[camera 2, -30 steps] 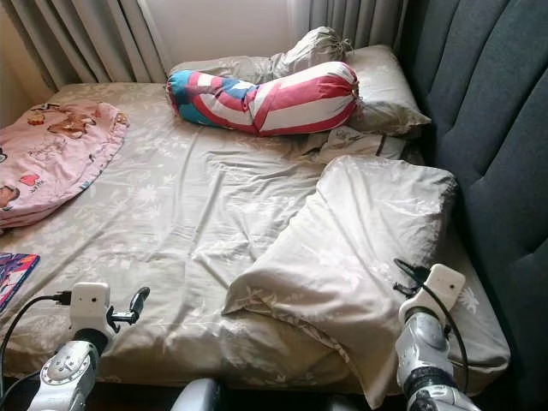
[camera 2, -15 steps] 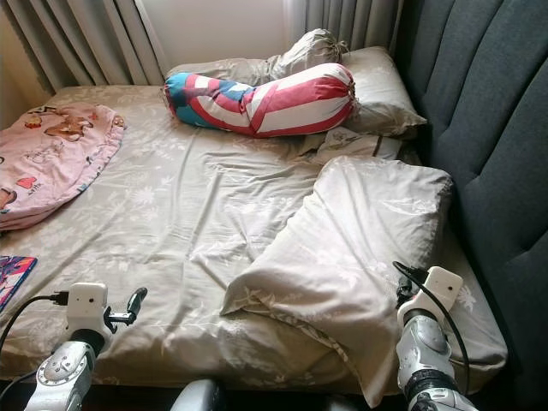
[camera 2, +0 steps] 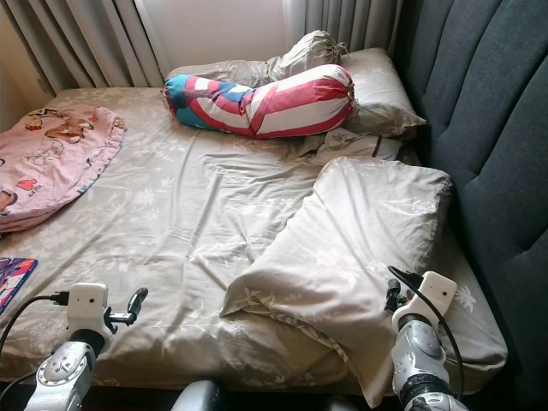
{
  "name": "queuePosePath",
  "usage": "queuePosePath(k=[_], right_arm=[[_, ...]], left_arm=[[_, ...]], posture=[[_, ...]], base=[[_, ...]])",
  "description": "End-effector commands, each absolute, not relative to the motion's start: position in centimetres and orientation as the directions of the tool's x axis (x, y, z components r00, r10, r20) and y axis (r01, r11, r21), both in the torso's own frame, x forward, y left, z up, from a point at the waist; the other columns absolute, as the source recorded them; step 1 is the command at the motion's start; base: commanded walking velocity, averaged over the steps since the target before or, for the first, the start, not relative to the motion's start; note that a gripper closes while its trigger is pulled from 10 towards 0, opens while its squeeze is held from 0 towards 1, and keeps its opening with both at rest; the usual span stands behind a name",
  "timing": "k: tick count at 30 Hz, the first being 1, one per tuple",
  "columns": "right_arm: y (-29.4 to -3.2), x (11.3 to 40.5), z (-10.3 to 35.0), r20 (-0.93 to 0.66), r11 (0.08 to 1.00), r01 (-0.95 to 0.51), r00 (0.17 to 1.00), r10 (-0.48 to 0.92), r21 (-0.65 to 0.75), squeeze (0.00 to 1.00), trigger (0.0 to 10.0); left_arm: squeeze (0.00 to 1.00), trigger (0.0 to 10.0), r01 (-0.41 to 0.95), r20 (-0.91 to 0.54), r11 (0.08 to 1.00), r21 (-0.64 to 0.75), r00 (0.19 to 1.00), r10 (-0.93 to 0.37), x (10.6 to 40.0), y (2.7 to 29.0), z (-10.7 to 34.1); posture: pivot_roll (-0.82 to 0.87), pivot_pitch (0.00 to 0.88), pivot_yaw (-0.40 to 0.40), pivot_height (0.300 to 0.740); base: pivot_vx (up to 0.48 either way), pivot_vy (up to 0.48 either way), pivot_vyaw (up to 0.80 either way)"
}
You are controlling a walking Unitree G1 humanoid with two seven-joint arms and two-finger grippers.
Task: Clean up the room
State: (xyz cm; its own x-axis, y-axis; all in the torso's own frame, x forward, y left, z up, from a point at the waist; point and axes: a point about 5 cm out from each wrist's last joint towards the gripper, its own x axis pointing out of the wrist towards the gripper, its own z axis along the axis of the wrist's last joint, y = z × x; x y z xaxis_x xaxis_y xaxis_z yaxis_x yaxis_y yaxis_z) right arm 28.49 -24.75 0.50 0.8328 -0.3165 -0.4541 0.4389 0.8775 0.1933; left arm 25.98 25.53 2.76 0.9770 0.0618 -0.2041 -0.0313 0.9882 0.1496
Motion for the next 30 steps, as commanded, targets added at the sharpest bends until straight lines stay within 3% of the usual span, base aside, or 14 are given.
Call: queuePosePath(k=[1,2,3,12,30], right_arm=[[-24.3,27.8,-0.4,-0.498,0.882,0.437,0.813,-0.303,0.177,0.8,10.0],[-24.2,27.7,-0.5,-0.506,0.883,0.435,0.809,-0.298,0.175,0.52,10.0],[-23.8,27.6,-0.9,-0.527,0.885,0.424,0.806,-0.271,0.193,0.0,10.0],[-21.5,26.7,-2.6,-0.628,0.896,0.388,0.758,-0.176,0.217,0.0,10.0],[-20.4,26.0,-3.5,-0.681,0.911,0.357,0.721,-0.126,0.209,0.0,10.0]], left_arm=[[0.0,10.0,-0.034,-0.21,0.985,0.169,0.975,0.07,25.7,26.1,2.8],[0.0,10.0,-0.033,-0.21,0.985,0.17,0.975,0.069,25.6,26.2,2.8],[0.0,10.0,-0.029,-0.213,0.984,0.174,0.975,0.066,25.5,26.2,2.7],[0.0,10.0,0.002,-0.224,0.977,0.213,0.973,0.047,24.2,27.1,2.9],[0.0,10.0,0.034,-0.244,0.97,0.24,0.969,0.027,20.5,27.7,3.7]], posture=[[0.03,0.0,0.052,0.64],[0.04,0.0,0.054,0.64],[0.04,0.004,0.056,0.64],[0.07,0.056,0.084,0.64],[0.13,0.181,0.103,0.64]], base=[[0.0,0.0,0.0],[0.0,0.0,0.0],[0.0,0.0,0.0],[0.0,0.0,0.0],[0.0,0.0,0.0]])
